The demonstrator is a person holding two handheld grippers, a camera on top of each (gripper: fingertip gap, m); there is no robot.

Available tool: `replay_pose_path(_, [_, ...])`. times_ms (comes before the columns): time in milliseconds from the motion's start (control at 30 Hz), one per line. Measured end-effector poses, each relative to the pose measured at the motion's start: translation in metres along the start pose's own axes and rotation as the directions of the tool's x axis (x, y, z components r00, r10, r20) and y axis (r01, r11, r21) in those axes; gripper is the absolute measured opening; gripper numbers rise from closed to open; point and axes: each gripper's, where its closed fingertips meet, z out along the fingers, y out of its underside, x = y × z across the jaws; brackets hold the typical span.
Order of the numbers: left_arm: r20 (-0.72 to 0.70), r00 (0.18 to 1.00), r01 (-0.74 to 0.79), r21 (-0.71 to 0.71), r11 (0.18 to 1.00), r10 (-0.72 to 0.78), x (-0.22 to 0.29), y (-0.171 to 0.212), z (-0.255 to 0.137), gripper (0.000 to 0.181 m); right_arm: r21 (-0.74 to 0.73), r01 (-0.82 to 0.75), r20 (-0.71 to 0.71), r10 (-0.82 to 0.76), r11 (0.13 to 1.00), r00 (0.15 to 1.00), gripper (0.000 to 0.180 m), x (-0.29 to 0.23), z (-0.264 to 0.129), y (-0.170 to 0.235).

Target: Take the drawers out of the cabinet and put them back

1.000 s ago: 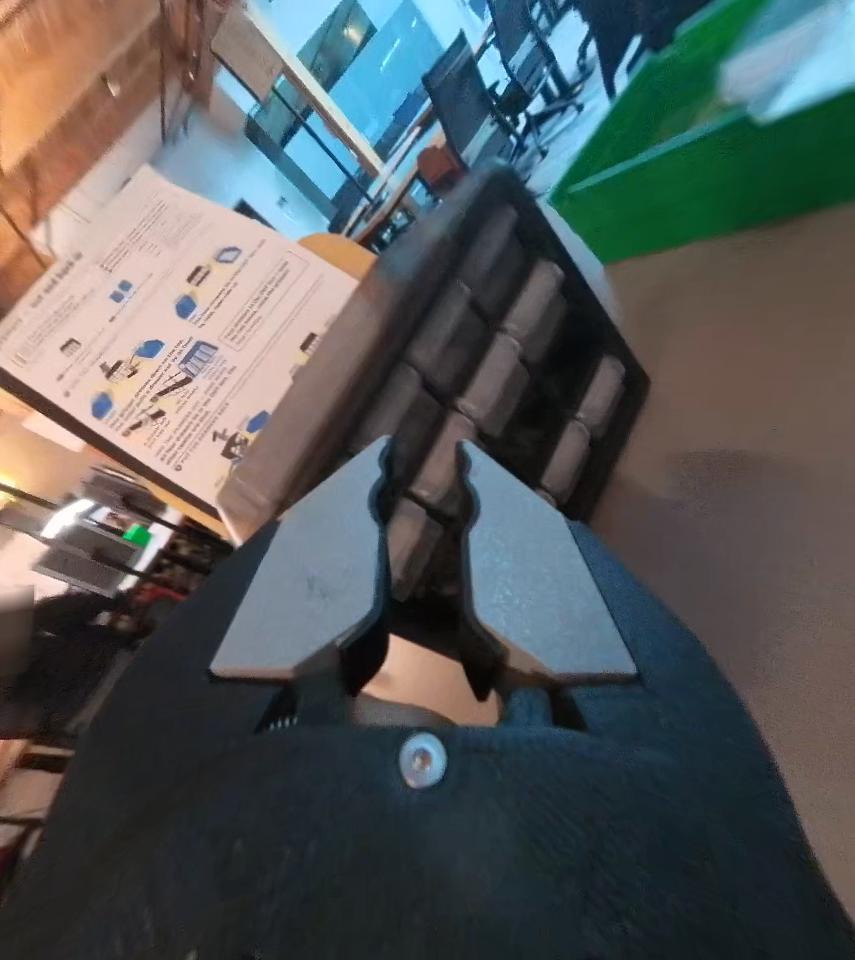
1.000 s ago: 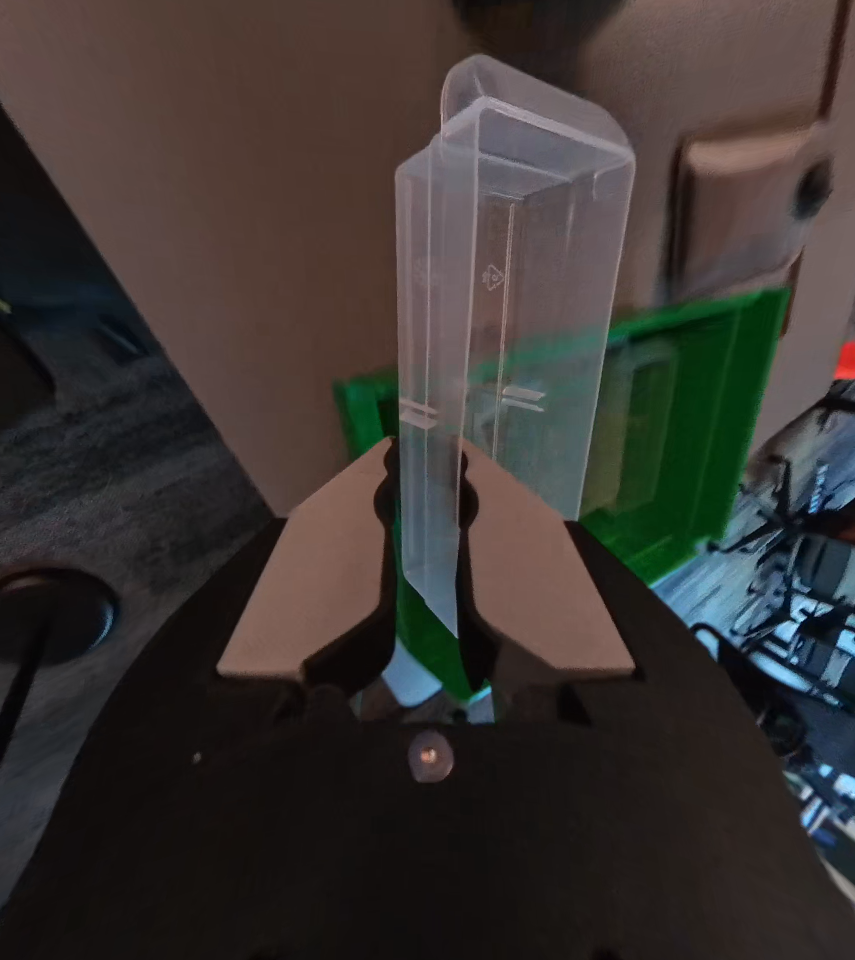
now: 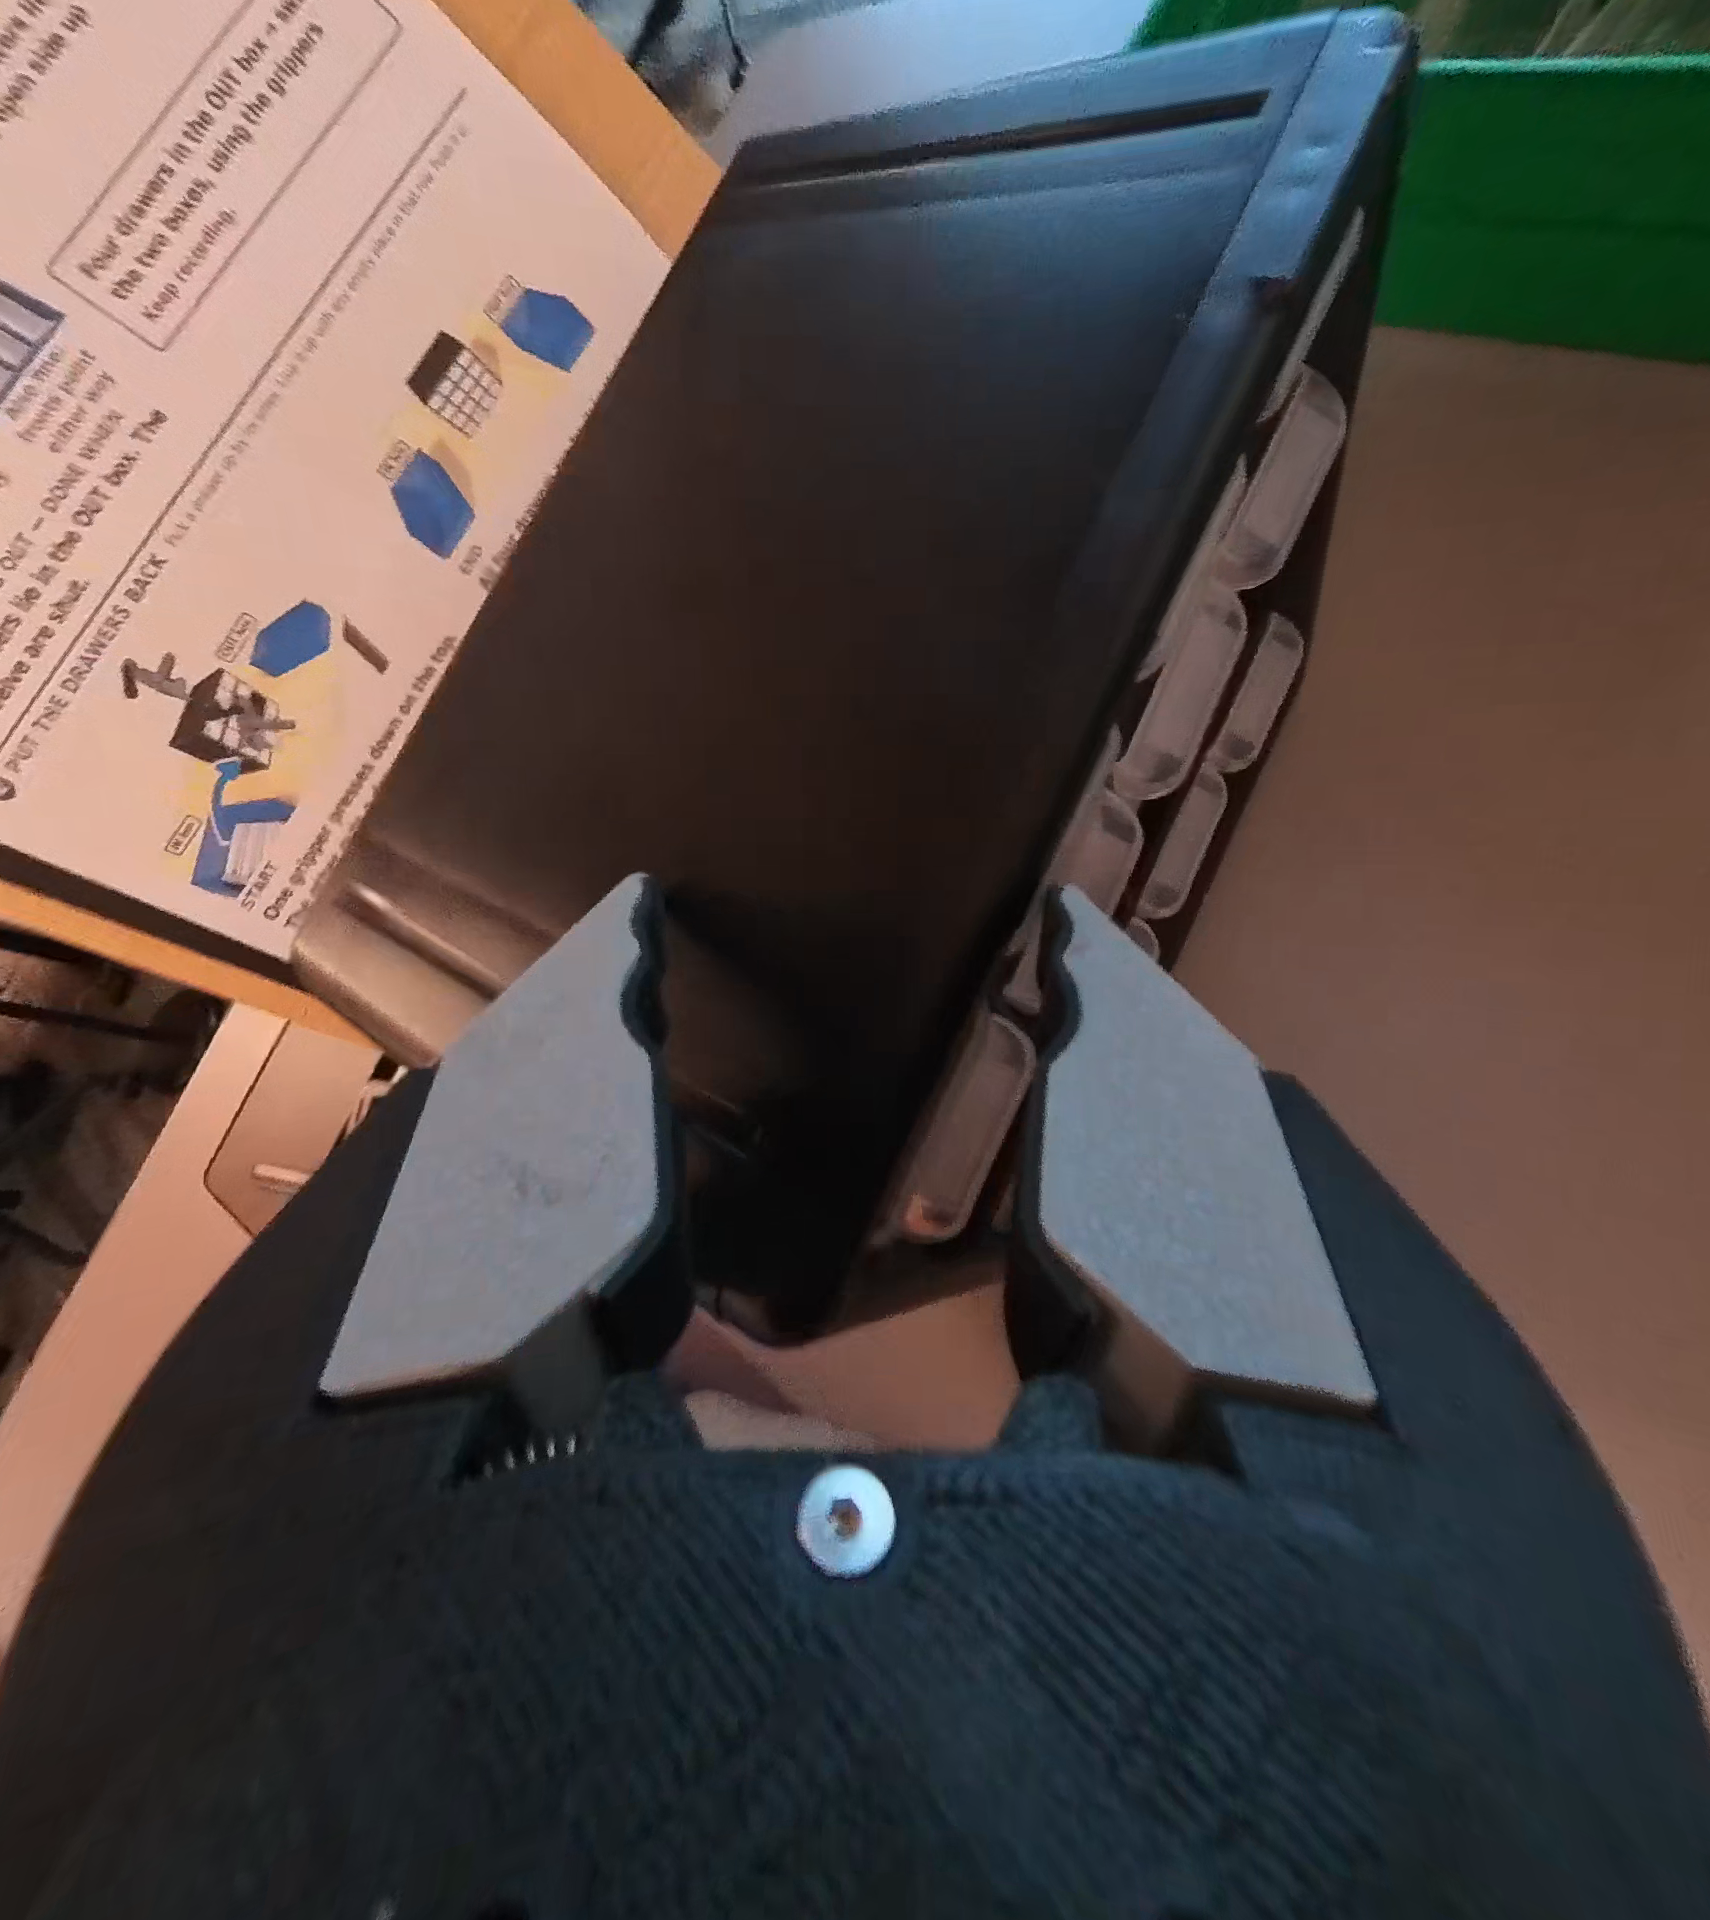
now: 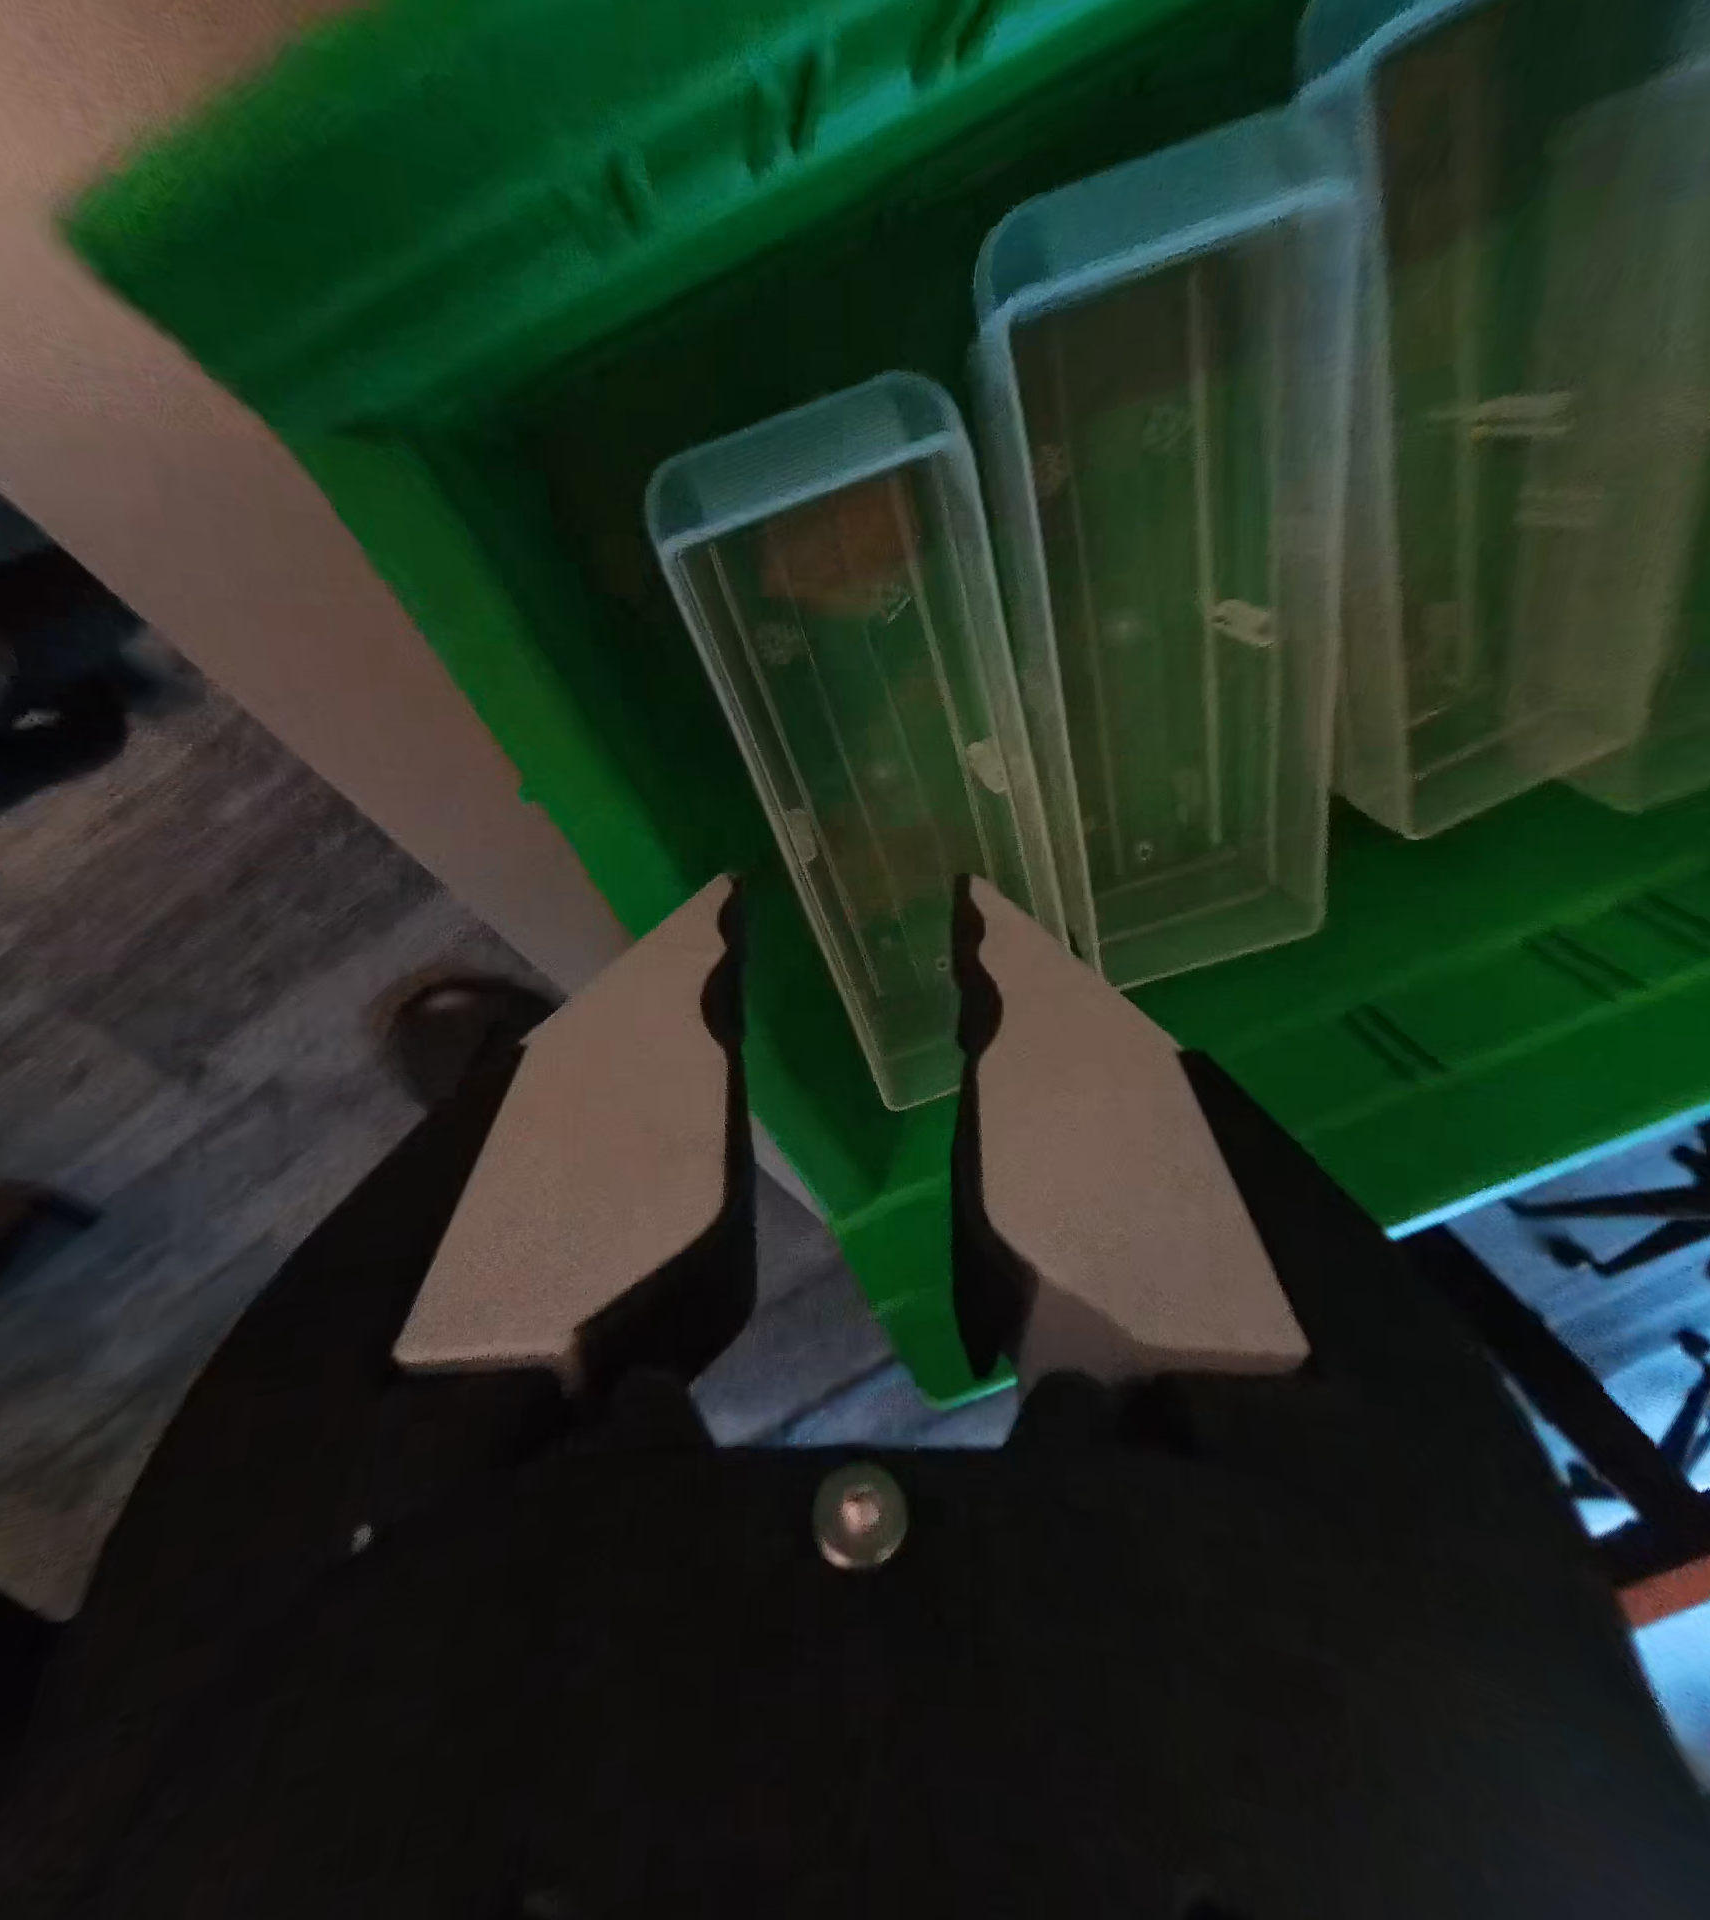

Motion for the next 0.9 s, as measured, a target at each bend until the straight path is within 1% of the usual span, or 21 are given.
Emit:
replay_pose_path(33, [0.022,1.000,0.015,0.020,1.000,-0.016,0.001,0.001,-0.004,0.066,0.069,-0.005,-0.054,0.009,0.998,0.998,0.039,0.000,-0.011,-0.005])
replay_pose_path(100, [0.023,0.998,0.052,0.109,0.993,-0.054,0.012,0.001,-0.020,0.061,0.227,-0.005,-0.182,0.047,0.974,0.982,0.033,-0.003,-0.036,-0.013])
replay_pose_path(133, [0.017,0.997,0.077,0.161,0.984,-0.081,0.020,0.002,-0.031,0.063,0.315,0.007,-0.232,0.070,0.949,0.970,0.033,-0.009,-0.049,-0.018])
replay_pose_path(200, [0.015,0.990,0.134,0.241,0.961,-0.142,0.033,0.013,-0.053,0.066,0.500,0.023,-0.321,0.160,0.866,0.934,0.032,-0.023,-0.074,-0.023])
replay_pose_path(267, [0.028,0.979,0.187,0.274,0.943,-0.202,0.045,0.035,-0.071,0.070,0.637,0.029,-0.348,0.254,0.770,0.903,0.033,-0.042,-0.090,-0.018])
replay_pose_path(300, [0.041,0.973,0.209,0.271,0.939,-0.229,0.050,0.049,-0.079,0.072,0.690,0.027,-0.340,0.290,0.723,0.895,0.038,-0.052,-0.094,-0.014])
replay_pose_path(367, [0.072,0.959,0.248,0.262,0.933,-0.276,0.058,0.078,-0.094,0.075,0.767,-0.010,-0.283,0.352,0.642,0.892,0.052,-0.070,-0.095,-0.004])
replay_pose_path(433, [0.131,0.936,0.289,0.244,0.926,-0.326,0.061,0.109,-0.108,0.079,0.809,-0.085,-0.203,0.412,0.582,0.888,0.058,-0.080,-0.089,0.005])
replay_pose_path(467, [0.158,0.922,0.314,0.233,0.920,-0.355,0.061,0.125,-0.114,0.080,0.819,-0.122,-0.166,0.435,0.561,0.885,0.067,-0.083,-0.084,0.007])
replay_pose_path(500, [0.183,0.906,0.339,0.224,0.914,-0.381,0.061,0.139,-0.121,0.081,0.821,-0.159,-0.139,0.462,0.549,0.876,0.079,-0.084,-0.078,0.009])
replay_pose_path(567, [0.250,0.871,0.372,0.224,0.901,-0.422,0.056,0.164,-0.134,0.084,0.807,-0.229,-0.111,0.521,0.544,0.846,0.086,-0.080,-0.064,0.010])
replay_pose_path(667, [0.336,0.805,0.434,0.229,0.871,-0.489,0.044,0.201,-0.145,0.083,0.783,-0.308,-0.045,0.542,0.541,0.839,0.096,-0.080,-0.046,-0.015])
replay_pose_path(700, [0.368,0.779,0.457,0.222,0.861,-0.508,0.039,0.214,-0.147,0.083,0.771,-0.326,-0.036,0.549,0.547,0.835,0.104,-0.079,-0.040,-0.026])
replay_pose_path(733, [0.405,0.751,0.476,0.214,0.853,-0.520,0.033,0.227,-0.149,0.082,0.762,-0.338,-0.034,0.556,0.552,0.830,0.108,-0.076,-0.035,-0.037])
replay_pose_path(800, [0.444,0.710,0.502,0.223,0.835,-0.546,0.026,0.244,-0.153,0.078,0.757,-0.363,-0.031,0.585,0.544,0.811,0.107,-0.066,-0.027,-0.059])
replay_pose_path(900, [0.444,0.702,0.521,0.212,0.827,-0.556,0.020,0.256,-0.150,0.078,0.764,-0.403,-0.039,0.660,0.504,0.750,0.105,-0.040,-0.016,-0.081])
